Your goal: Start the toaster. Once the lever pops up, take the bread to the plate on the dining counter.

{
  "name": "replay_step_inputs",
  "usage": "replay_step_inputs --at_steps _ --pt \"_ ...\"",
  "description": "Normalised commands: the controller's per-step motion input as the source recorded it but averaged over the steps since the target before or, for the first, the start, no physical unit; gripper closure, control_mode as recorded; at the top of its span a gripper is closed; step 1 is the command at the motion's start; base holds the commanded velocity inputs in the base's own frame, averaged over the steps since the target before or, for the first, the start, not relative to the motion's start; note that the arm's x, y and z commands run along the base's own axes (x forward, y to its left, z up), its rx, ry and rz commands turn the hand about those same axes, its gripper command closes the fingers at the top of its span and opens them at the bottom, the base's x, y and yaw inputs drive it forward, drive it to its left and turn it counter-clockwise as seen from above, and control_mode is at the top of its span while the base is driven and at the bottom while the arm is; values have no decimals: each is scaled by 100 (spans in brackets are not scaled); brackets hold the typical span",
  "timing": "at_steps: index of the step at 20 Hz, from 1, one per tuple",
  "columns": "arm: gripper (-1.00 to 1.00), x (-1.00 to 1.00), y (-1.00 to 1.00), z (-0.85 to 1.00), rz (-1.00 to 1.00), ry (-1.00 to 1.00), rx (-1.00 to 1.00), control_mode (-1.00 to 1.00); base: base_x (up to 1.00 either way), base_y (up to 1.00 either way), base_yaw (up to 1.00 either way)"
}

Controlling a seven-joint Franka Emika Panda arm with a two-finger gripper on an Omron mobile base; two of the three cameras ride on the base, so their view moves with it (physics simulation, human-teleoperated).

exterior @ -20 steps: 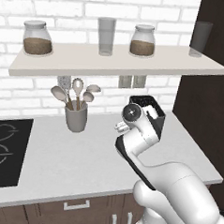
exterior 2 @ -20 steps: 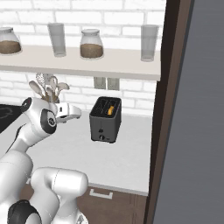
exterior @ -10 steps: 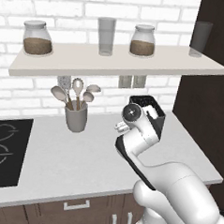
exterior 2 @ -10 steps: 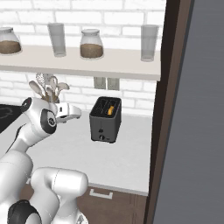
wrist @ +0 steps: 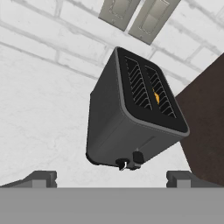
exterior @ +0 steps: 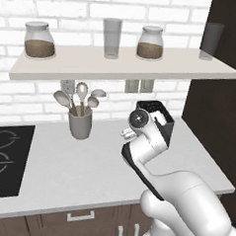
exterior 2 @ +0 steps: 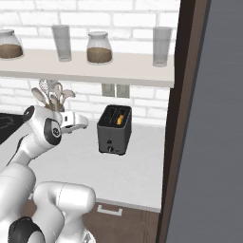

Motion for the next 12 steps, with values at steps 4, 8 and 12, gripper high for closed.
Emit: replay_step_inputs --at_steps 4,8,12 --pt "-100 0 0 0 0 0 0 -100 0 0 0" --pt "-100 0 0 0 0 0 0 -100 0 0 0" --pt "-100 0 0 0 0 0 0 -100 0 0 0"
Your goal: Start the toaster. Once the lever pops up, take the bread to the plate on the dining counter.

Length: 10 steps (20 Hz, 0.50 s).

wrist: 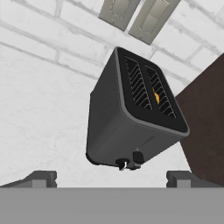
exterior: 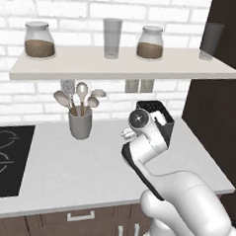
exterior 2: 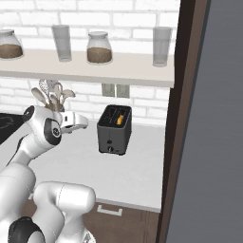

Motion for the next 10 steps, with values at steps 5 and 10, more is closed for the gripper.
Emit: replay_step_inputs --at_steps 5,10 --pt "-100 0 0 0 0 0 0 -100 0 0 0" --pt "-100 0 0 0 0 0 0 -100 0 0 0"
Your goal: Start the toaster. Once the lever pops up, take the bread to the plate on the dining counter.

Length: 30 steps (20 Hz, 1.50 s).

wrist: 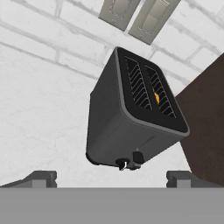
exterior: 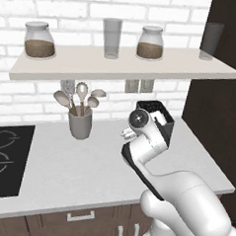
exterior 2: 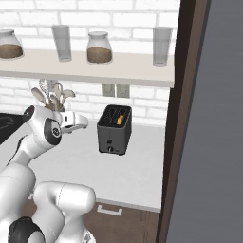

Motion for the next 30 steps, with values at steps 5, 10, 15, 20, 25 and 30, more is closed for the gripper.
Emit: replay_step_inputs --at_steps 5,10,15,20,25,30 --pt "-100 0 0 0 0 0 0 -100 0 0 0" --pt "-100 0 0 0 0 0 0 -100 0 0 0" --pt "-100 0 0 0 0 0 0 -100 0 0 0" --pt "-100 0 0 0 0 0 0 -100 0 0 0" --pt "-100 0 0 0 0 0 0 -100 0 0 0" --pt "-100 0 0 0 0 0 0 -100 0 0 0"
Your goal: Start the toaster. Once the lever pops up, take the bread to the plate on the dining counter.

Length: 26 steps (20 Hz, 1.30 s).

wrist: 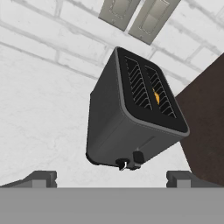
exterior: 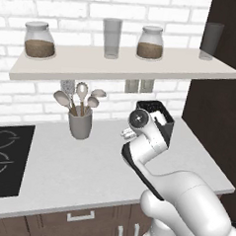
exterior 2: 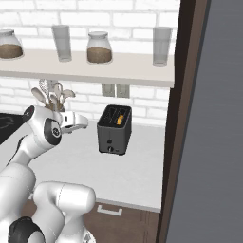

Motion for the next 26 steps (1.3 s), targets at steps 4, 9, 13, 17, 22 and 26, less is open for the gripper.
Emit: replay_step_inputs --at_steps 4,9,13,17,22,26 --pt "-100 0 0 0 0 0 0 -100 0 0 0" --pt "-100 0 0 0 0 0 0 -100 0 0 0" --pt "-100 0 0 0 0 0 0 -100 0 0 0" --pt "-100 0 0 0 0 0 0 -100 0 0 0" --pt "-100 0 0 0 0 0 0 -100 0 0 0" --pt "-100 0 0 0 0 0 0 -100 0 0 0"
